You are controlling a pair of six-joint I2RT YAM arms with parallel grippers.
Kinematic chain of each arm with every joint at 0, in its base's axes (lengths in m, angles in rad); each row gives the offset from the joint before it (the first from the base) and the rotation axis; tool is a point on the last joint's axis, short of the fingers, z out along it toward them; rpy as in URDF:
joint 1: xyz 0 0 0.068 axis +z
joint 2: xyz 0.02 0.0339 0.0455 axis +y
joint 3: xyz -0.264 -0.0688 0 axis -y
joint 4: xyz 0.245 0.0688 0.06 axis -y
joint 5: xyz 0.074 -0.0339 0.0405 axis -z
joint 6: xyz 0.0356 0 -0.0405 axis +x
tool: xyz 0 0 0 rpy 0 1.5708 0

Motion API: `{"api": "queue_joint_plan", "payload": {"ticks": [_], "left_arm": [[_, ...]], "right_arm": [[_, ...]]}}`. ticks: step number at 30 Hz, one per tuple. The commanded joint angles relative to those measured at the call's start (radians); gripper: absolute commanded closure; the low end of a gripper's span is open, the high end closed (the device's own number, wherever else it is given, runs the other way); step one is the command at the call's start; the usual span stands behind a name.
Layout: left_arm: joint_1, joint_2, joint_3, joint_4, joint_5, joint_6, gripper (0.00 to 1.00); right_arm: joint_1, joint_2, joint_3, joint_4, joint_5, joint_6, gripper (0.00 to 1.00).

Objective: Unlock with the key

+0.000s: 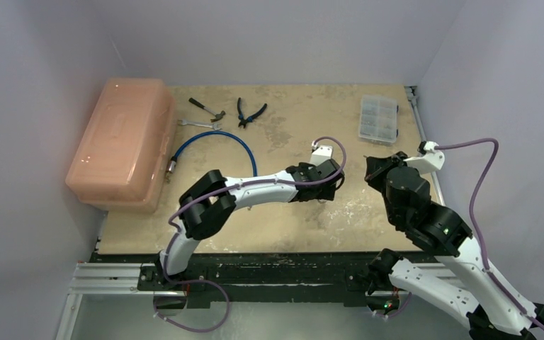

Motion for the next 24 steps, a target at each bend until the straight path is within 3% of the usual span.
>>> {"api": "queue_joint_plan", "payload": {"ticks": [1, 14, 20, 24], "left_arm": [[-0.001, 0.07, 0.11, -0.001, -0.046, 0.005, 0.31], [-0.004, 0.227, 0.236, -0.035, -0.072, 0.025, 0.36], [-0.004, 0.255, 0.238, -0.05, -0.075, 0.033, 0.5], [-0.006, 0.232, 0.196, -0.047, -0.085, 0.042, 0.65]], "right_arm": [[0.0, -0.02, 0.026, -0.013, 0.023, -0.023, 1.0], [0.0, -0.019, 0.008, 0.011, -0.027, -0.041, 1.0], [0.0, -0.027, -0.003, 0.011, -0.023, -0.043, 1.0], [0.0, -0.029, -0.004, -0.004, -0.01, -0.035, 1.0]]}}
